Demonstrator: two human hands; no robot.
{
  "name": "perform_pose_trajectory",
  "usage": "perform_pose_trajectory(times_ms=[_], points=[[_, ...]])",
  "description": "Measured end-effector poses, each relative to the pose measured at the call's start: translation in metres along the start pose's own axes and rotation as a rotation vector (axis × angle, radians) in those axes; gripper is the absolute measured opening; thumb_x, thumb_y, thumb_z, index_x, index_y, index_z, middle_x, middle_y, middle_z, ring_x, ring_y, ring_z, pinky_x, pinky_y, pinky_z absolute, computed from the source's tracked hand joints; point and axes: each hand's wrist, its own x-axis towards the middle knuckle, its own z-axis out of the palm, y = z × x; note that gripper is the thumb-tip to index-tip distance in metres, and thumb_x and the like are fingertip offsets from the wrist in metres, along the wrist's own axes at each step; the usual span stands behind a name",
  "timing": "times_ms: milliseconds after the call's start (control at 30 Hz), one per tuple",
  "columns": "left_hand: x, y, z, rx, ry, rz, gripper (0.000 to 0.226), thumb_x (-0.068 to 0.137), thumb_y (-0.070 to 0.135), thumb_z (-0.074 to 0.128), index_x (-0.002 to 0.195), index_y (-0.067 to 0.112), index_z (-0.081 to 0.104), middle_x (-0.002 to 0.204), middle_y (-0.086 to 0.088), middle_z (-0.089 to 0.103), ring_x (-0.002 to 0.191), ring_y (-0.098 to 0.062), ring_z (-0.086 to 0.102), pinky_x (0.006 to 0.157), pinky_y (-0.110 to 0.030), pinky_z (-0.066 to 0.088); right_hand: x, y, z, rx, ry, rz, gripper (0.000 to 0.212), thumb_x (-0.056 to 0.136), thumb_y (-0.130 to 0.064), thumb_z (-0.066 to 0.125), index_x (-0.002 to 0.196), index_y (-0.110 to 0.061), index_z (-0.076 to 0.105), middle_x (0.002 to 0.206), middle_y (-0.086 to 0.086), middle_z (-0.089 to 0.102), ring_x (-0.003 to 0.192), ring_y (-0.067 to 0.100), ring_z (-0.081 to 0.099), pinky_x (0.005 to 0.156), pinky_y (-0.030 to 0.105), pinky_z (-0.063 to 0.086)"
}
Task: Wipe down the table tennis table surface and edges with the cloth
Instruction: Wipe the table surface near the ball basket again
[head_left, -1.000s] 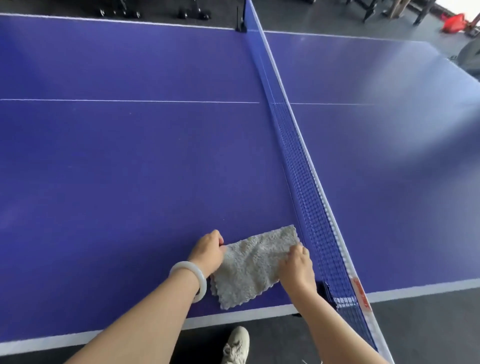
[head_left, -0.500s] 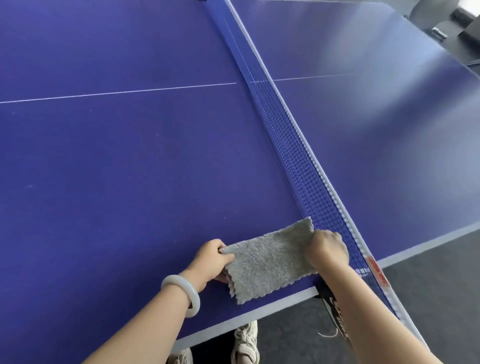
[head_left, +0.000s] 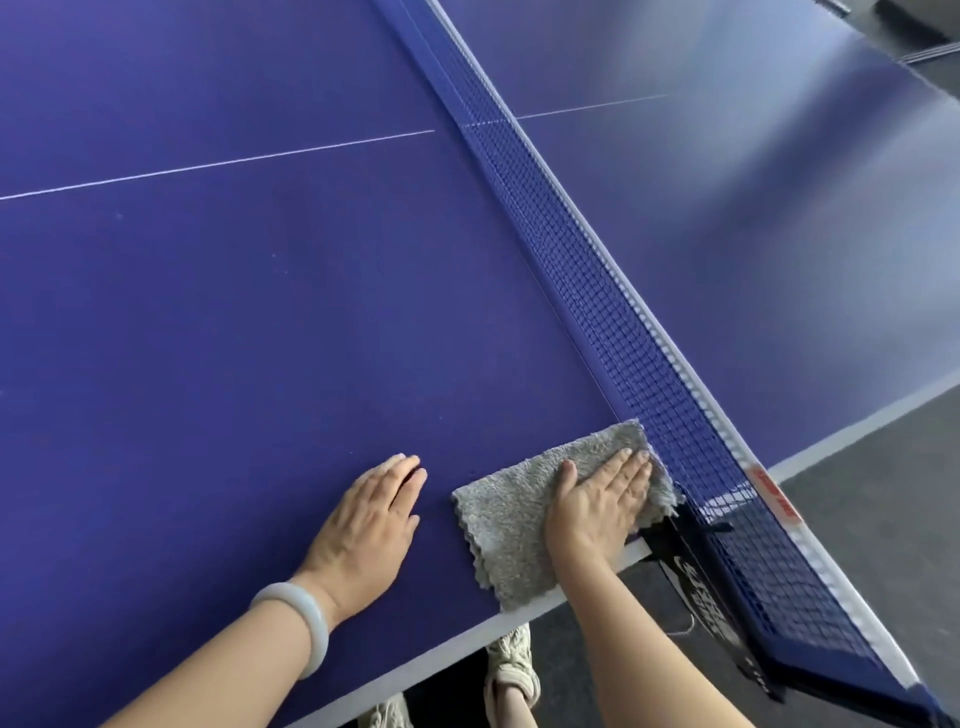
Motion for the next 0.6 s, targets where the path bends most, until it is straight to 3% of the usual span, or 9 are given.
perform_pose_trajectory(times_ms=[100,167,300,467,600], points=[[-0.005,-0.012,0.006,0.045,-0.051,0.057,0.060,0.103,0.036,0.016,0.138,0.006,0.055,0.144,-0.010,0.051,0.133,-0.026,0.050,0.113,-0.040,0.035,-0.003,-0.004,0.011,-0.003,0.064,0.005,0.078,0.100,-0.054,0.014,0.149,-0.002,-0.020,0.161,0.020,-0.020,0.150,0.029,-0.020,0.118,0.035,-0.019],[-0.008,-0.016,0.011,0.029,-0.069,0.067,0.065,0.104,0.038,0.007,0.143,0.007,0.049,0.149,-0.009,0.045,0.138,-0.025,0.044,0.115,-0.040,0.025,-0.017,-0.004,0.017,-0.030,0.063,0.002,0.080,0.098,-0.054,0.009,0.151,0.001,-0.015,0.161,0.023,-0.018,0.150,0.032,-0.020,0.119,0.040,-0.019],[-0.007,-0.017,0.017,0.009,-0.054,0.052,0.064,0.104,0.039,0.010,0.144,0.006,0.047,0.151,-0.009,0.042,0.139,-0.026,0.041,0.115,-0.041,0.025,-0.039,0.002,0.025,-0.077,0.018,-0.011,0.078,0.099,-0.053,0.006,0.147,0.003,-0.020,0.159,0.027,-0.018,0.149,0.037,-0.021,0.118,0.044,-0.020],[-0.007,-0.015,0.017,-0.011,-0.052,0.037,0.065,0.104,0.041,0.010,0.143,0.006,0.048,0.150,-0.009,0.043,0.139,-0.026,0.041,0.116,-0.039,0.023,-0.015,-0.004,0.003,-0.056,-0.022,0.032,0.079,0.102,-0.048,0.025,0.153,0.003,-0.008,0.162,0.026,-0.004,0.151,0.038,-0.004,0.122,0.047,-0.001],[-0.005,-0.015,0.018,-0.014,-0.054,0.031,0.066,0.104,0.042,0.009,0.143,0.006,0.047,0.150,-0.009,0.042,0.140,-0.026,0.040,0.117,-0.040,0.024,-0.008,-0.018,0.006,-0.023,-0.024,0.040,0.092,0.095,-0.066,0.018,0.152,-0.003,-0.017,0.160,0.026,-0.019,0.148,0.042,-0.019,0.119,0.054,-0.011]])
